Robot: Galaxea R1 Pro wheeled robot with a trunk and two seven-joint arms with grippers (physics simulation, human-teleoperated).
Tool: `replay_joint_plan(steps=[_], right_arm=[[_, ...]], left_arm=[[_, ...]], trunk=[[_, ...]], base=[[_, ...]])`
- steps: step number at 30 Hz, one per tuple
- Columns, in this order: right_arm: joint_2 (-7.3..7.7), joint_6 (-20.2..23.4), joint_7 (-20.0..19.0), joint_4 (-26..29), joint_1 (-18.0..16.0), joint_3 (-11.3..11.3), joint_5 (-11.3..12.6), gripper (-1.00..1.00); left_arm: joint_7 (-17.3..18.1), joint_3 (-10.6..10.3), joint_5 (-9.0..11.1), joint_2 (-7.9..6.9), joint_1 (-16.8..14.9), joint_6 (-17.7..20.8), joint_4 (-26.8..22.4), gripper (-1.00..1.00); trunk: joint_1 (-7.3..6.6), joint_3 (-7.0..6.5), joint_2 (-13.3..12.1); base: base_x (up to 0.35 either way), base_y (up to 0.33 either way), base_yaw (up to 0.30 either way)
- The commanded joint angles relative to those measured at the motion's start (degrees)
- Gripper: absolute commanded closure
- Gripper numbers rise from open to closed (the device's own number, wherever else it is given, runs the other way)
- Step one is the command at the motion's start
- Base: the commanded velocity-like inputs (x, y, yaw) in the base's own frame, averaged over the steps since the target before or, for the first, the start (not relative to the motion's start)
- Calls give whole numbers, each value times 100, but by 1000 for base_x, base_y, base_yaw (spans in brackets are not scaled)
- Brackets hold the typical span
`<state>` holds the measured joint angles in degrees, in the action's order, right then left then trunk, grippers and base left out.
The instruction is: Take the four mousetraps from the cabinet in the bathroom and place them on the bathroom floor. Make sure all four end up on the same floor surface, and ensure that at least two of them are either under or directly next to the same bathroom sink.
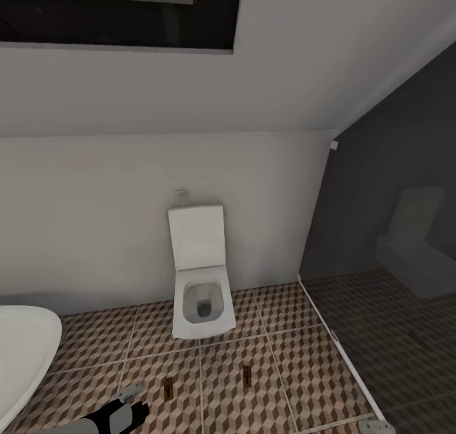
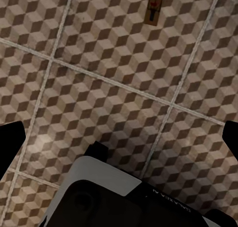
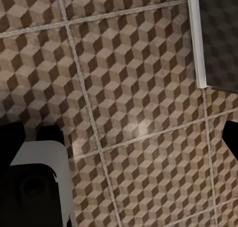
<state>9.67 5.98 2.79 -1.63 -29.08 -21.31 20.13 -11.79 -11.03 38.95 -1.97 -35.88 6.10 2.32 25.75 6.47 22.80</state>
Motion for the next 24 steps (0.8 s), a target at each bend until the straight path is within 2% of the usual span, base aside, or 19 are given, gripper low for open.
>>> replay_joint_plan(steps=[1,19,24], right_arm=[[-3,17,9,-4,-2,-49,45,-100],[-3,19,46,-14,25,-43,56,-100],[-8,18,50,-33,220,-45,61,-100]], left_arm=[[-11,-48,35,0,-7,24,5,-100],[-22,-54,21,-22,-7,32,13,-100],[-24,-56,17,-31,-7,26,20,-100]], trunk=[[3,12,12],[3,12,12],[3,12,12]], base=[[0,0,0],[0,0,0],[0,0,0]])
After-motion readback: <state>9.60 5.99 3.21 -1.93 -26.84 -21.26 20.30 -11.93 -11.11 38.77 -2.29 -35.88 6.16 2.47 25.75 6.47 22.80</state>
